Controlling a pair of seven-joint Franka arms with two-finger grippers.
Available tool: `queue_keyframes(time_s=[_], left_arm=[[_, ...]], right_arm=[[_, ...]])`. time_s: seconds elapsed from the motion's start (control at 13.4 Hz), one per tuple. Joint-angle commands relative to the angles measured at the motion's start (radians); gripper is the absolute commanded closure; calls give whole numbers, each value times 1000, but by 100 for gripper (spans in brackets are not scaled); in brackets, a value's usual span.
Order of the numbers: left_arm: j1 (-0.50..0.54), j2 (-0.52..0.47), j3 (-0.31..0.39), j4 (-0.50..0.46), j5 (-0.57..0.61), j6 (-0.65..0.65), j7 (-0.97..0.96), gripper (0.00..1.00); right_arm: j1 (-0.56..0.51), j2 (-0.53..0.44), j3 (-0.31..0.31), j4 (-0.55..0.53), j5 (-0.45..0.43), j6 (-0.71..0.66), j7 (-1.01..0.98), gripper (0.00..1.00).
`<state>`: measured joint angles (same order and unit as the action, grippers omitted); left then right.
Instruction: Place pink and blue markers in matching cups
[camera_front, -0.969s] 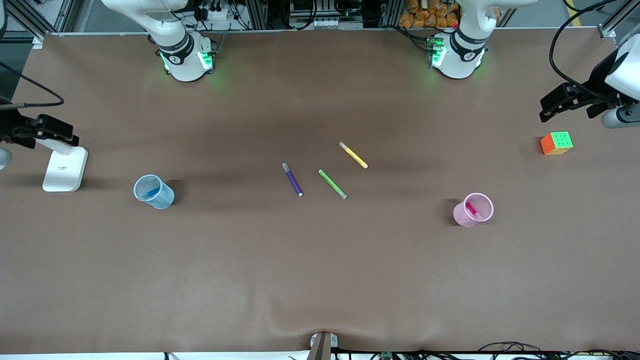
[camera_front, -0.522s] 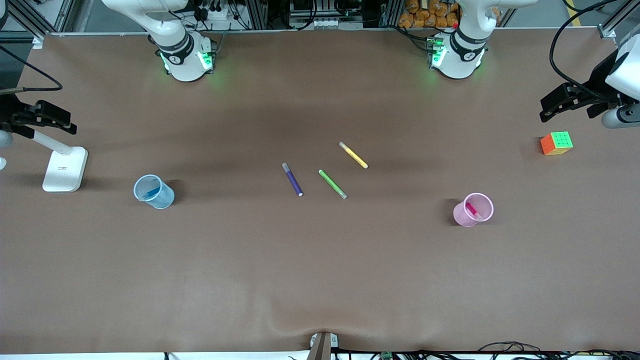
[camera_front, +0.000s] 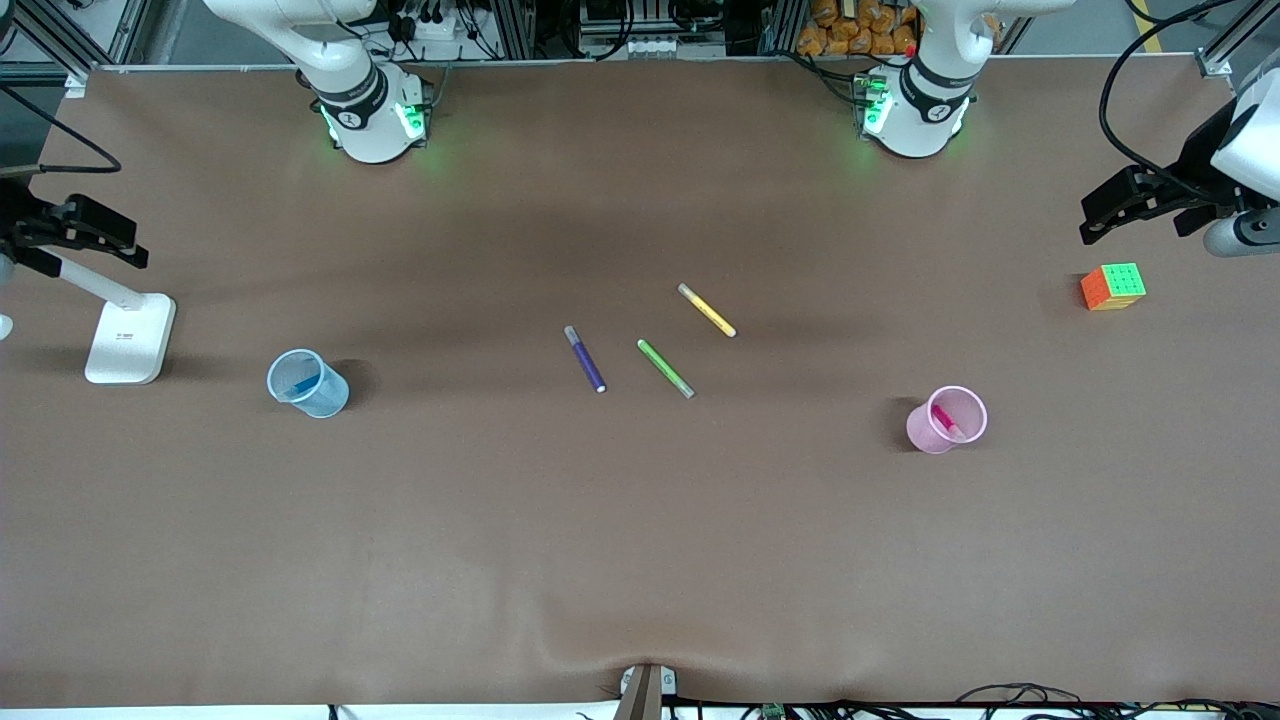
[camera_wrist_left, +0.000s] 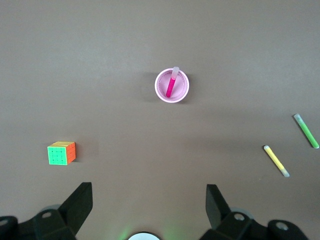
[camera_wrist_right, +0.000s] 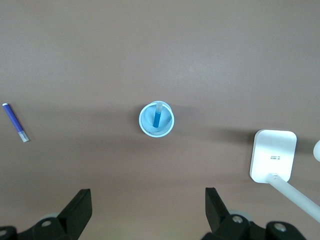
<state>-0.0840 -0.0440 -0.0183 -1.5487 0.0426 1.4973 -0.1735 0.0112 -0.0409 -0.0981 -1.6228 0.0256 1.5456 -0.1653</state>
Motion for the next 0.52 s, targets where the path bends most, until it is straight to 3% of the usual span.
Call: queue_keyframes(time_s=[0.0, 0.45], left_arm=[[-2, -14, 8, -4, -12, 1, 26, 0], [-2, -11, 9, 5, -4, 0, 28, 0]], right_arm=[[0, -53, 6, -43, -3, 5, 20, 0], [0, -45, 6, -31, -6, 16, 20, 0]])
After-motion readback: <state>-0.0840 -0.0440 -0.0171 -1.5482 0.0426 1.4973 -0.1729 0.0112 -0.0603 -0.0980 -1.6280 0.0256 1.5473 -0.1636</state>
